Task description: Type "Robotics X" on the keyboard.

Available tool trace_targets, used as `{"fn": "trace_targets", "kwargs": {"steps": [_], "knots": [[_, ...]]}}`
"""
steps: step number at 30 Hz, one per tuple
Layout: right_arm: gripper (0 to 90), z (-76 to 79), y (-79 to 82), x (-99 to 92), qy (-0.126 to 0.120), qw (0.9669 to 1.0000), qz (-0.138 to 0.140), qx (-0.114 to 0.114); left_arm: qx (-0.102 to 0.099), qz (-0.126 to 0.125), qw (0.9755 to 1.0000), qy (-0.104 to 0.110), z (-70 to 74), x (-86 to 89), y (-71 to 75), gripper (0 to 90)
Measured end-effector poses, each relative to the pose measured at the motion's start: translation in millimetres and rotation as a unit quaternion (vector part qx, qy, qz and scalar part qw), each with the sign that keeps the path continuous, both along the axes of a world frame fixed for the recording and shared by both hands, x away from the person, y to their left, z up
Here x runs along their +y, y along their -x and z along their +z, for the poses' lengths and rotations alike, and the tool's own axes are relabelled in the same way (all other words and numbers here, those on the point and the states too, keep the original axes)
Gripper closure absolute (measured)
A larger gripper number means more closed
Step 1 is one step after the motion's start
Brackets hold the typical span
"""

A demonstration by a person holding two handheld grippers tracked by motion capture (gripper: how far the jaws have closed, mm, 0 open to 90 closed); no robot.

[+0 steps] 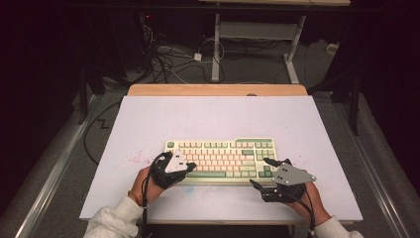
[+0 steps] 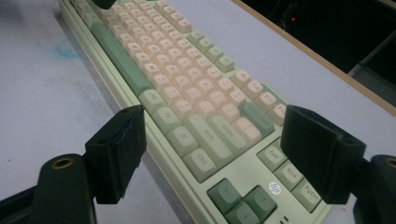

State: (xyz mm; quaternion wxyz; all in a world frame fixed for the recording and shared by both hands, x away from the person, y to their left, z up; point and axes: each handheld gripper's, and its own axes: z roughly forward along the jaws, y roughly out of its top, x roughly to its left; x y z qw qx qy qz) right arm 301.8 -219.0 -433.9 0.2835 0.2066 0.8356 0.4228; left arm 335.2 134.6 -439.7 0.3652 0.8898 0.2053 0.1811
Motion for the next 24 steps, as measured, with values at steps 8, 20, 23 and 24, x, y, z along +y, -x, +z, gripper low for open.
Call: {"fn": "trace_targets", "kwargs": {"steps": [8,20,23,24], "knots": [[25.1,-0.6,-1.7,-0.5,0.000,1.0000,-0.005,0.005,-0.009,0.010,0.9999,0.008,2.3,6.0,-0.6,85.1],[29.1,-0.1,-2.3,-1.6,-0.003,0.9999,-0.007,0.010,-0.020,0.030,0.9993,0.000,0.7,10.9,-3.3,57.9],[34.6,0.1,-2.7,-1.7,-0.007,0.9999,-0.004,0.013,-0.018,0.030,0.9994,-0.002,-1.2,11.0,-3.6,45.4],[37.2,0.1,-2.6,-1.9,-0.007,0.9999,-0.004,0.014,-0.018,0.029,0.9994,-0.004,-2.0,10.9,-3.7,40.6]]}}
